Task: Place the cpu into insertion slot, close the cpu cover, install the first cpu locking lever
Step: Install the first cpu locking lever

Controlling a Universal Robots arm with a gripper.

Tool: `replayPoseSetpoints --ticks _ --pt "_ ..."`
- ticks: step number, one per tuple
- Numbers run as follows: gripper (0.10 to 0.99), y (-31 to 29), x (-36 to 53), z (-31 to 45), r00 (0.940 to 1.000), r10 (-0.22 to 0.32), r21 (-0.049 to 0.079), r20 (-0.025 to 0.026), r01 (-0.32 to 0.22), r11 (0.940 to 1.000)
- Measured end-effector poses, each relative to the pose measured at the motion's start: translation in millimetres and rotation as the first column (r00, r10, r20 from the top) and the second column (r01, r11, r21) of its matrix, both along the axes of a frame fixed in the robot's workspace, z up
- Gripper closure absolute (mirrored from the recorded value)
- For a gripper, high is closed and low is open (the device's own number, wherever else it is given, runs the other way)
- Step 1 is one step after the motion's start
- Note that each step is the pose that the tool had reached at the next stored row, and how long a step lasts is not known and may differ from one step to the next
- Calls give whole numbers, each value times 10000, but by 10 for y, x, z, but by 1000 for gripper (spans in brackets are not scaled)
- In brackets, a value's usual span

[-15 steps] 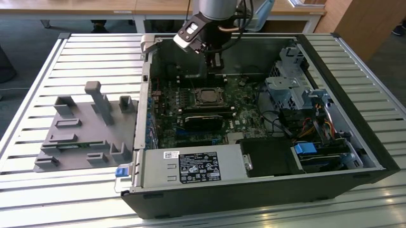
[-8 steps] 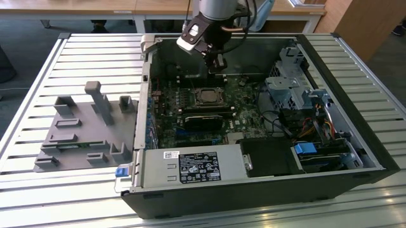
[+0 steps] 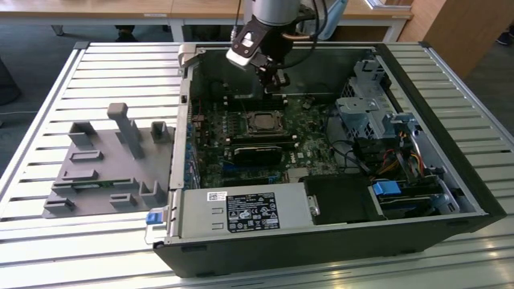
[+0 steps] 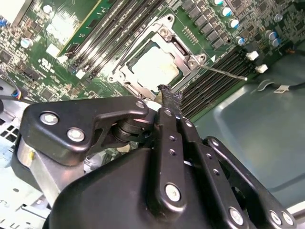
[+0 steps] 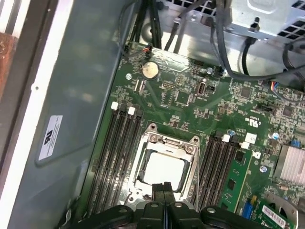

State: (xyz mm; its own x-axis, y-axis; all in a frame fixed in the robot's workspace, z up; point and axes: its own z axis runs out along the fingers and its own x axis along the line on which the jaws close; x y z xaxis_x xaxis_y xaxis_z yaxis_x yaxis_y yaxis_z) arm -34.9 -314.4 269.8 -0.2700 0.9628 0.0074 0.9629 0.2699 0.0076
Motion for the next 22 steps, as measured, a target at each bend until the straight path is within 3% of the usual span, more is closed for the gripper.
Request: replayPoseSetpoints --ticks 7,22 --pt "980 0 0 0 9990 450 0 0 -450 9990" --pt "980 -1 0 0 9972 745 -1 0 -745 9972"
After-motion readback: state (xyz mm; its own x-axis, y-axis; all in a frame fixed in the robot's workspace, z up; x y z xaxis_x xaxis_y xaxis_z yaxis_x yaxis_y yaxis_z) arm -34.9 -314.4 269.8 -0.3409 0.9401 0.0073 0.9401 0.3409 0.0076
